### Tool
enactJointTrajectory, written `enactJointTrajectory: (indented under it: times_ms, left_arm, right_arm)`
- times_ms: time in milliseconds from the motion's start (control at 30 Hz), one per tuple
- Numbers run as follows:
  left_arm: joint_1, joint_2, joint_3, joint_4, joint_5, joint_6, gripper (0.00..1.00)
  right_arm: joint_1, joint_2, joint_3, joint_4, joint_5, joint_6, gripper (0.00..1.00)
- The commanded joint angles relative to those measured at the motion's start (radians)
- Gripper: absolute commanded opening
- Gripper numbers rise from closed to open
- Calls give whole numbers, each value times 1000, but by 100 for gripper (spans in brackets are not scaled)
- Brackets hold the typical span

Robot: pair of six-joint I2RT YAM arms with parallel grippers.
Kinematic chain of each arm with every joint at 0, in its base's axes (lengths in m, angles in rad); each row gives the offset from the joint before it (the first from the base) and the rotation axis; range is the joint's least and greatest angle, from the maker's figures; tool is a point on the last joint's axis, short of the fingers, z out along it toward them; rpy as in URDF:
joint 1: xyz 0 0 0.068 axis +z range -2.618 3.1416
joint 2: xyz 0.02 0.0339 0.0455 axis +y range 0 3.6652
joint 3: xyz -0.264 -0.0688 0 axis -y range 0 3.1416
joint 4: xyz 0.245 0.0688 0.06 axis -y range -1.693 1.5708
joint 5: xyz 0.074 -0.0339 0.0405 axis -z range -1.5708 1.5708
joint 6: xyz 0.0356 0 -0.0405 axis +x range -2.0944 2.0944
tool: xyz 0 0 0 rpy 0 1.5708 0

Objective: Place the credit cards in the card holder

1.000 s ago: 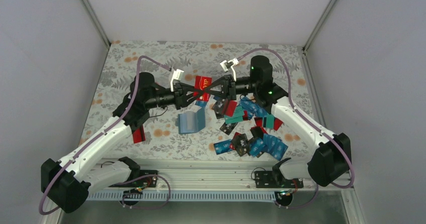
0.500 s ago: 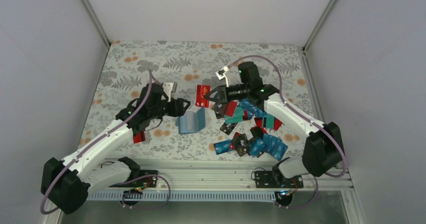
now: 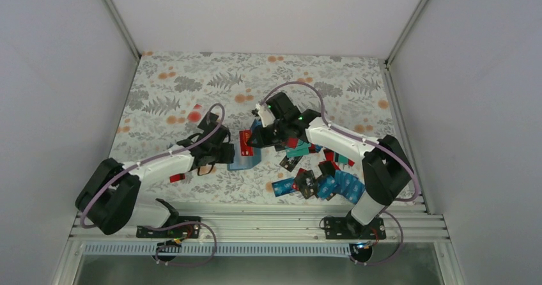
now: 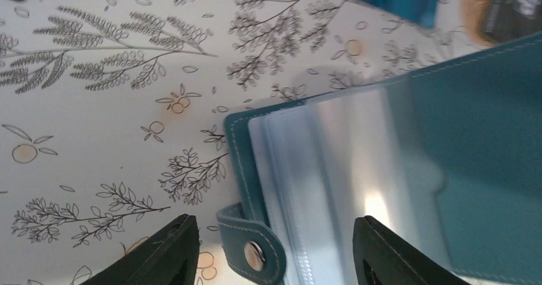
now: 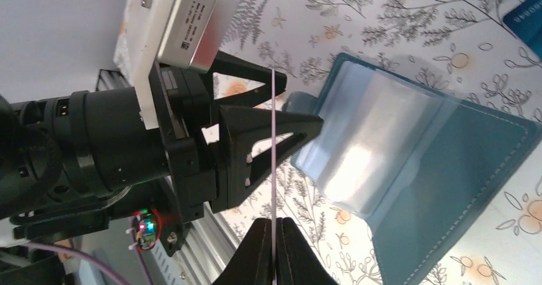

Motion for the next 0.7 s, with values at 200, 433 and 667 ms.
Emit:
enactJointTrajectory:
  times_ms: [200, 433, 667]
  left_arm:
    - [-32, 48, -4, 53, -100, -46, 10]
    - [-38, -50, 5, 25, -101, -68, 2]
    - [-43, -86, 22, -10, -108, -70, 2]
  right_arm:
    - [37, 46, 2, -42, 113, 71, 4]
    - [93, 99, 28, -28, 127, 107, 4]
    - [106, 162, 61, -47, 214, 131, 4]
